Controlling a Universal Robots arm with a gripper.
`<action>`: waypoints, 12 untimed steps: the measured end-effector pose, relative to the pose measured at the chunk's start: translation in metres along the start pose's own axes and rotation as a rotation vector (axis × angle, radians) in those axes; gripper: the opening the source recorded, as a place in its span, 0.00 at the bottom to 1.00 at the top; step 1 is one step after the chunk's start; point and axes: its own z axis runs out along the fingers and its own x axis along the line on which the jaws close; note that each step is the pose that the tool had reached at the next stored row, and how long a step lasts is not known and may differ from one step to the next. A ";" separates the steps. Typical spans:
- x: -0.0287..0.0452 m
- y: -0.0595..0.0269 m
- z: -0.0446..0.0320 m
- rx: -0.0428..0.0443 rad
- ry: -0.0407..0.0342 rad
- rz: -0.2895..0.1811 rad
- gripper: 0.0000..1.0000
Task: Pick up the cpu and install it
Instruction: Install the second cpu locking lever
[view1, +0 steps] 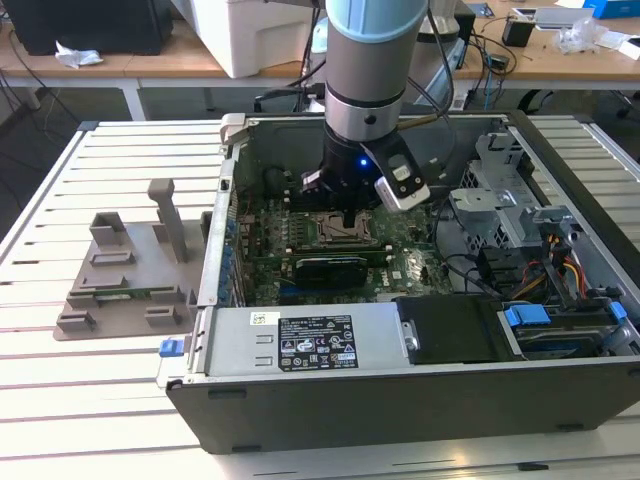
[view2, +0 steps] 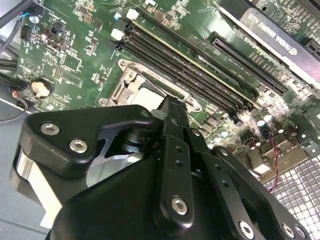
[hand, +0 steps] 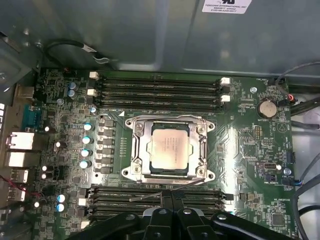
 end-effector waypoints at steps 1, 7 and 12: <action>0.0012 -0.0001 0.0009 0.0001 0.0000 0.000 0.11; 0.0097 -0.0007 0.0057 0.0001 0.0001 0.000 0.11; 0.0176 -0.0016 0.0124 0.0003 0.0001 0.000 0.11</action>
